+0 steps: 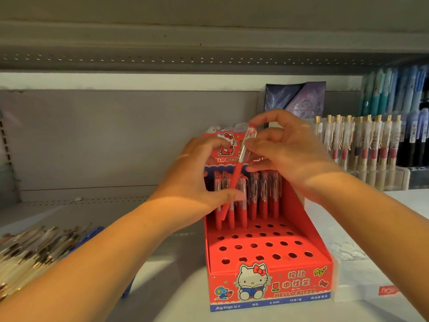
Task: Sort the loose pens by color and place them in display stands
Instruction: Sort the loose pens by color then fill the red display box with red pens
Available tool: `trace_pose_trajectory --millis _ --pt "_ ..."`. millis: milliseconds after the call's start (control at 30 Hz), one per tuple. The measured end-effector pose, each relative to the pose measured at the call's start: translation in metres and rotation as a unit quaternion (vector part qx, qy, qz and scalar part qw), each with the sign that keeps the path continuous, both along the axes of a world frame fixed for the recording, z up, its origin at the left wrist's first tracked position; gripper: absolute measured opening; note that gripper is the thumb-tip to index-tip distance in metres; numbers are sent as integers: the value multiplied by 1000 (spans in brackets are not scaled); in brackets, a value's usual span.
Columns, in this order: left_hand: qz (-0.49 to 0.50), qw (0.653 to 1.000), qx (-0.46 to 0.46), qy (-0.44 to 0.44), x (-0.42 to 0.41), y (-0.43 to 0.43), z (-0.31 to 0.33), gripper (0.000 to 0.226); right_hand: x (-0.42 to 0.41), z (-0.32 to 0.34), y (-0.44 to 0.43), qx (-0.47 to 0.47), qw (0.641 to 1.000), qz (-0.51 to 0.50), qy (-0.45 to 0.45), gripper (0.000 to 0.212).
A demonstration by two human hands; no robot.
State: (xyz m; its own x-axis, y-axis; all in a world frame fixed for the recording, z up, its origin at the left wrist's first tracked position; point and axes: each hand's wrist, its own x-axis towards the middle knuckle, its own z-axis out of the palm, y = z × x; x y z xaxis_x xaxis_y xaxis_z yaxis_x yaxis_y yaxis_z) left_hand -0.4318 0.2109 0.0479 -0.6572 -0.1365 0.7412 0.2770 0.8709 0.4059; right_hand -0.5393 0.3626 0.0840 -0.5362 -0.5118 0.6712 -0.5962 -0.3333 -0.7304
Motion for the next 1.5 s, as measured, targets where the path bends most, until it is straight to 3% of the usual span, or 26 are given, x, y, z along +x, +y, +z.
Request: trace_pose_trajectory --millis 100,267,733,900,1133,1300,1433,1500 --pt "50 994 -84 -44 -4 -13 -4 87 -10 2 6 36 998 -39 34 28" --pt "47 986 -121 -102 -11 -26 -15 77 -22 1 13 97 988 -97 72 30" --pt "55 987 -112 -106 -16 -28 -20 75 -20 -5 10 172 976 -109 72 33" --pt "63 987 -107 -102 -15 -27 -20 76 -15 -8 9 276 943 -141 124 27" --pt "62 987 -101 -105 -14 -26 -20 75 -14 -6 14 399 906 -105 96 20" --pt "58 987 -93 -118 -12 -25 -18 77 -11 -6 13 394 900 -134 127 20" --pt "50 988 -78 -124 -5 -20 -16 77 -10 -4 15 384 873 -204 222 17" --pt "61 990 -51 -118 3 -16 -13 73 -10 -2 19 350 879 -220 237 19"
